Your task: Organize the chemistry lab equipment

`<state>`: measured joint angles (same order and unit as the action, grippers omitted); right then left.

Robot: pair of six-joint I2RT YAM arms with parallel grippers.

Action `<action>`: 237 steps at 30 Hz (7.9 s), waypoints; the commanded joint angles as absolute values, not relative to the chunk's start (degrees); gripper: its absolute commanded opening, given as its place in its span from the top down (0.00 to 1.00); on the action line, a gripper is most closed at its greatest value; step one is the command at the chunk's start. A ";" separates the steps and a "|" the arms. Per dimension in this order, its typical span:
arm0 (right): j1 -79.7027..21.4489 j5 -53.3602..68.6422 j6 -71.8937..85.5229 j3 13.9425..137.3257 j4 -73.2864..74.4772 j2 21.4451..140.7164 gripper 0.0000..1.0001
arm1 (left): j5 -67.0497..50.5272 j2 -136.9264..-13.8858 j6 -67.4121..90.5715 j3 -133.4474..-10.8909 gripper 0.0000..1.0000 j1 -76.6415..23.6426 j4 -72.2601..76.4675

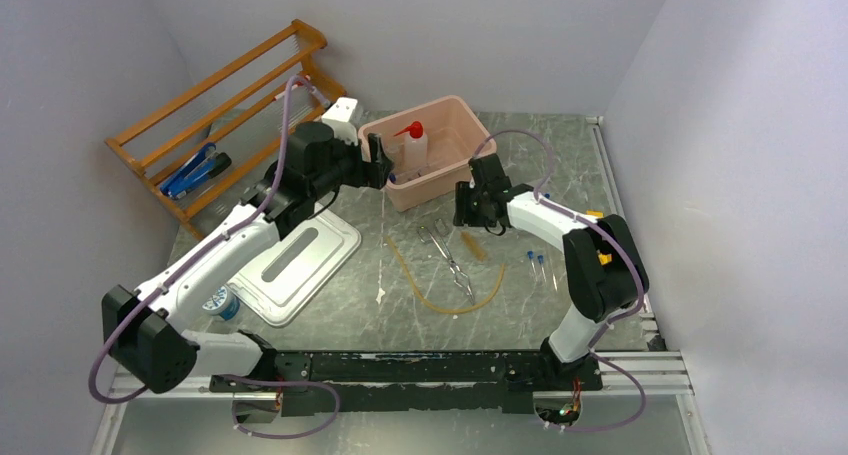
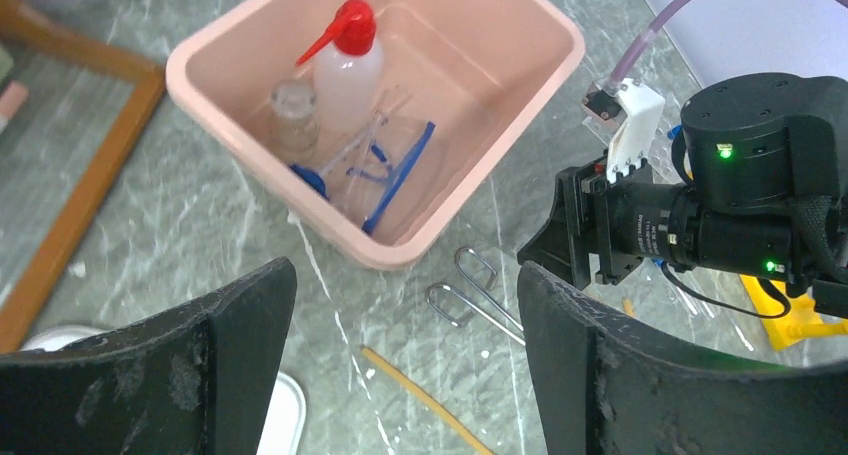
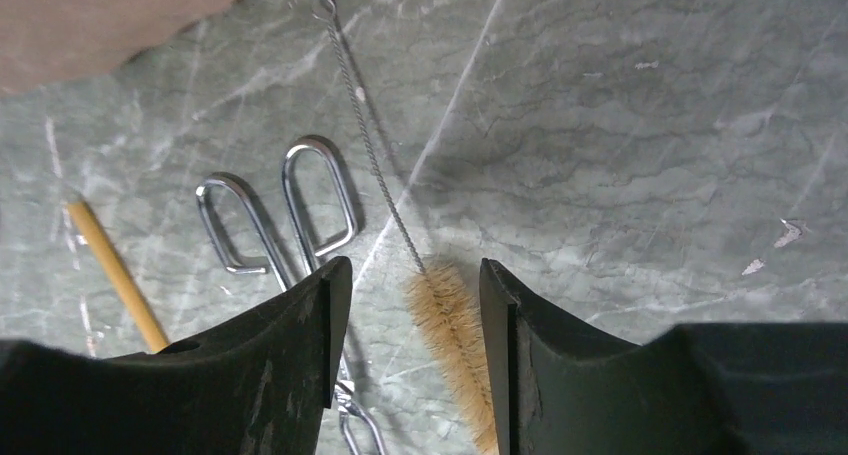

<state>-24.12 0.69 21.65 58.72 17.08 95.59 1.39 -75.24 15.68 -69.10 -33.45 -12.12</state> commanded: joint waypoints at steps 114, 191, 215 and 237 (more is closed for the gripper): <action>-31.28 25.06 25.30 53.69 -16.39 67.14 1.00 | -24.64 -80.08 42.85 -60.44 0.51 -33.44 26.14; -27.74 -11.53 19.66 58.13 15.26 78.93 0.37 | -20.44 -114.52 2.90 -113.66 0.49 -35.24 -15.85; -41.20 -6.85 24.16 58.56 28.99 94.08 0.38 | -0.51 -69.33 10.63 -66.26 0.24 -35.15 -11.49; -41.58 -10.55 20.45 58.81 28.27 102.36 0.71 | -0.09 -66.40 12.05 -63.28 0.26 -35.19 -10.63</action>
<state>-41.63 -10.66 21.98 59.70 27.79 100.31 -1.52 -67.37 11.40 -63.02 -35.09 -12.99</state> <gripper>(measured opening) 0.362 0.748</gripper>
